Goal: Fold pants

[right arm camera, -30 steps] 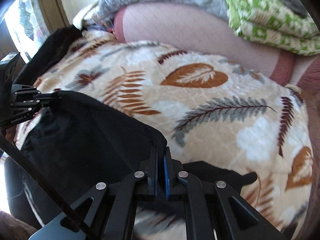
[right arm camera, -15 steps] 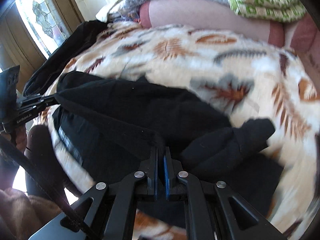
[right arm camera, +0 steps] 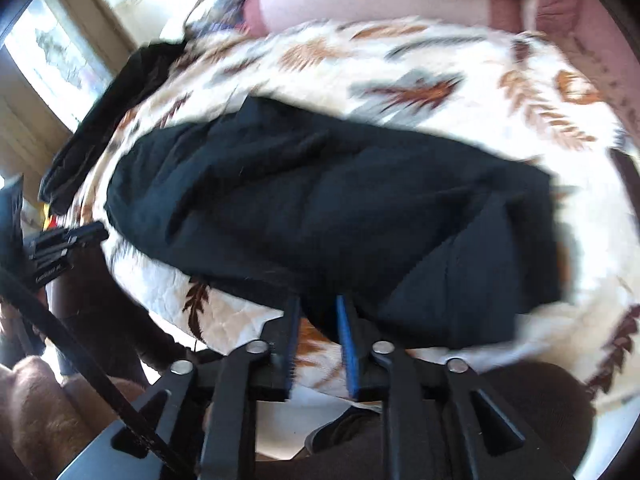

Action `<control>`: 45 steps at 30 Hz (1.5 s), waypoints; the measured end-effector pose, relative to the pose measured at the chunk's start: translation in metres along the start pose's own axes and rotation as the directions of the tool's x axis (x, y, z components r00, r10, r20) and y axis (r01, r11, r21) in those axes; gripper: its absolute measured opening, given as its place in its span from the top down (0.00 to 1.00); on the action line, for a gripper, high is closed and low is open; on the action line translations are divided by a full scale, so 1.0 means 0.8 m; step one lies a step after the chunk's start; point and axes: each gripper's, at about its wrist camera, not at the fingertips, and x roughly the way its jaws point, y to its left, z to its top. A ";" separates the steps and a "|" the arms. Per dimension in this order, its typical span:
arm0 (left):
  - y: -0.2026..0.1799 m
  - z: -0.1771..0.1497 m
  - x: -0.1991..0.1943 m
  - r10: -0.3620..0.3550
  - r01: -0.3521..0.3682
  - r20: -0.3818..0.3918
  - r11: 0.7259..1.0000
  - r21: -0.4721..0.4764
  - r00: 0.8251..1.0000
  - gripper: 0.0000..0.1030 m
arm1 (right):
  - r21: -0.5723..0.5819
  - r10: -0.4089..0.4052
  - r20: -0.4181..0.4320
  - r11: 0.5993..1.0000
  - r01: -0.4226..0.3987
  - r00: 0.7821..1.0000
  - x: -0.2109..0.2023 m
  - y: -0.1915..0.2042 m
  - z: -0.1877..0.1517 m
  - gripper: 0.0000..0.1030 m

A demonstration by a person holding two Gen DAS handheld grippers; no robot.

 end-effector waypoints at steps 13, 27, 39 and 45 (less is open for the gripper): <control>0.016 0.016 -0.017 0.039 -0.032 0.065 0.995 -0.099 0.997 0.50 | 0.238 -0.212 -0.040 0.947 0.216 0.976 0.018 -0.109 0.059 0.40; 0.024 0.047 0.020 0.018 -0.010 0.036 0.979 -0.203 0.999 0.44 | 0.171 -0.345 0.078 0.929 0.329 0.935 -0.033 -0.129 0.099 0.87; 0.071 0.042 0.056 0.051 -0.057 -0.027 0.942 -0.330 0.998 0.36 | 0.231 -0.400 -0.021 0.890 0.394 0.916 -0.023 -0.164 0.073 0.37; 0.091 0.033 0.083 0.088 -0.128 -0.127 0.925 -0.358 0.988 0.35 | 0.187 -0.441 0.096 0.889 0.419 0.892 -0.039 -0.103 0.101 0.35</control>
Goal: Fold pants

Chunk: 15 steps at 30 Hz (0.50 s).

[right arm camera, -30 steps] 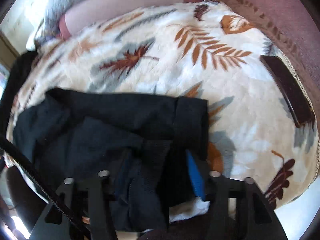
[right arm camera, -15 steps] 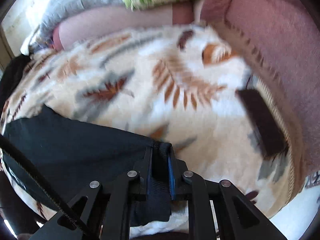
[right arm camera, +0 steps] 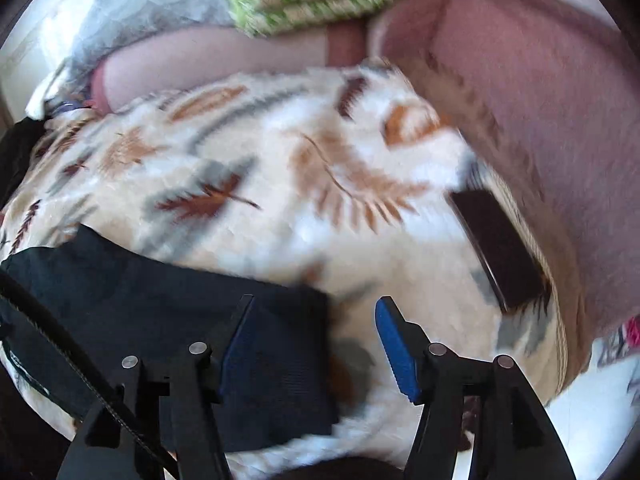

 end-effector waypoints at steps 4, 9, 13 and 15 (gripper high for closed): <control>0.000 -0.011 -0.002 0.010 -0.010 0.039 1.000 0.011 0.999 0.34 | -0.040 0.006 0.086 0.999 -0.003 0.996 -0.013 0.061 0.021 0.31; 0.002 -0.014 -0.002 0.009 -0.009 0.058 1.000 0.006 0.998 0.33 | -0.071 0.429 -0.041 0.900 -0.431 0.902 0.031 0.179 0.043 0.31; 0.004 -0.016 -0.001 0.006 -0.006 0.064 1.000 -0.001 0.998 0.30 | -0.092 0.506 -0.122 0.851 -0.518 0.854 0.078 0.262 0.054 0.34; 0.007 -0.018 -0.001 0.007 -0.006 0.066 1.000 -0.007 0.998 0.26 | -0.077 0.506 -0.171 0.849 -0.523 0.846 0.112 0.293 0.066 0.34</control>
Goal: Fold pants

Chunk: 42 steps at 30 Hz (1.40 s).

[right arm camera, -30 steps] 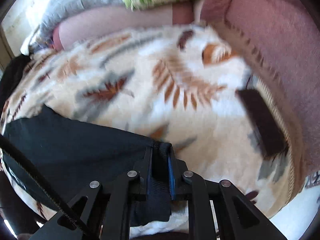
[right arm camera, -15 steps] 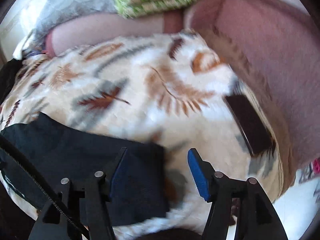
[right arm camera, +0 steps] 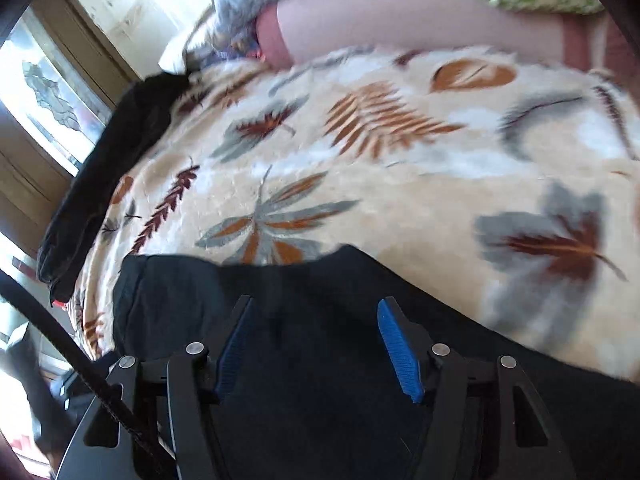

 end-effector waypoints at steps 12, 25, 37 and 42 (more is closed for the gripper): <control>0.022 -0.007 0.000 -0.066 0.063 -0.026 0.992 -0.111 0.997 0.13 | 0.164 -0.097 0.092 0.983 0.081 0.991 -0.020 -0.049 0.032 0.34; -0.049 0.002 -0.062 0.020 -0.026 0.048 0.992 0.126 0.999 0.13 | 0.211 -0.161 0.226 0.971 0.113 0.961 -0.138 -0.083 -0.128 0.31; -0.120 0.003 -0.073 0.048 -0.067 0.066 0.944 0.322 0.997 0.13 | 0.310 -0.206 0.307 0.945 0.107 0.929 -0.178 -0.109 -0.172 0.29; -0.142 0.004 -0.075 0.065 -0.087 0.072 0.926 0.369 0.995 0.13 | 0.360 -0.219 0.330 0.928 0.093 0.918 -0.191 -0.130 -0.189 0.28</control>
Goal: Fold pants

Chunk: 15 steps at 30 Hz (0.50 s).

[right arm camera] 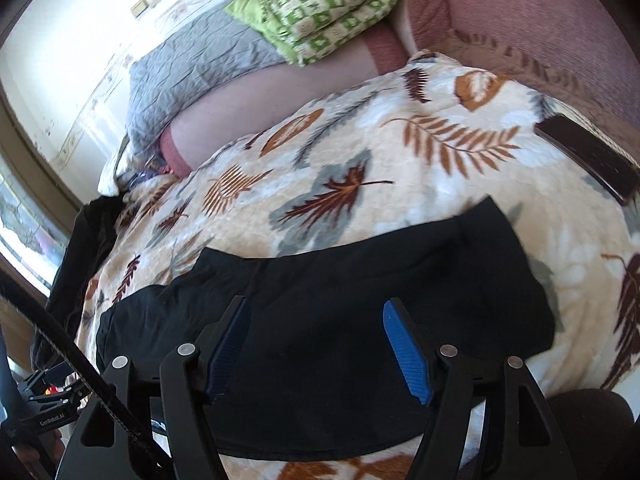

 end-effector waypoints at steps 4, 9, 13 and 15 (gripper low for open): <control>-0.022 0.013 -0.002 0.003 -0.003 0.007 0.999 0.046 1.000 0.13 | 0.041 0.003 0.015 0.999 -0.003 1.000 -0.007 -0.022 -0.006 0.28; -0.055 0.036 -0.005 -0.016 0.012 0.032 0.993 0.114 0.999 0.13 | 0.067 -0.010 0.054 0.998 0.006 0.998 -0.028 -0.045 -0.014 0.28; -0.089 0.063 -0.009 -0.076 0.066 0.060 0.985 0.161 0.995 0.13 | 0.104 -0.034 0.100 0.994 0.023 0.994 -0.051 -0.069 -0.023 0.28; -0.104 0.072 -0.011 -0.103 0.089 0.072 0.980 0.179 0.992 0.13 | 0.135 -0.054 0.109 0.990 0.039 0.993 -0.058 -0.080 -0.026 0.27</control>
